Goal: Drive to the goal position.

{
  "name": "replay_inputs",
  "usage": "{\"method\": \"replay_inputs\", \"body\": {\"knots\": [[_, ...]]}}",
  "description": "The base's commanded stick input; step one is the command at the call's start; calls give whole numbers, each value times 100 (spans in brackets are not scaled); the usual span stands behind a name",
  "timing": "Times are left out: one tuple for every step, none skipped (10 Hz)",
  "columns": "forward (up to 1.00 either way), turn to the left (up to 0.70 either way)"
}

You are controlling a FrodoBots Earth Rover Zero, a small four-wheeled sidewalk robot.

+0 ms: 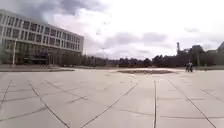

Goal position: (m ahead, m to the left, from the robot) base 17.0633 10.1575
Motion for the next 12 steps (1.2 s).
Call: {"method": "replay_inputs", "body": {"knots": [[70, 0], [70, 0], [70, 0], [70, 0], [70, 0], [70, 0], [70, 0], [70, 0], [70, 0], [70, 0], [70, 0], [70, 0]]}}
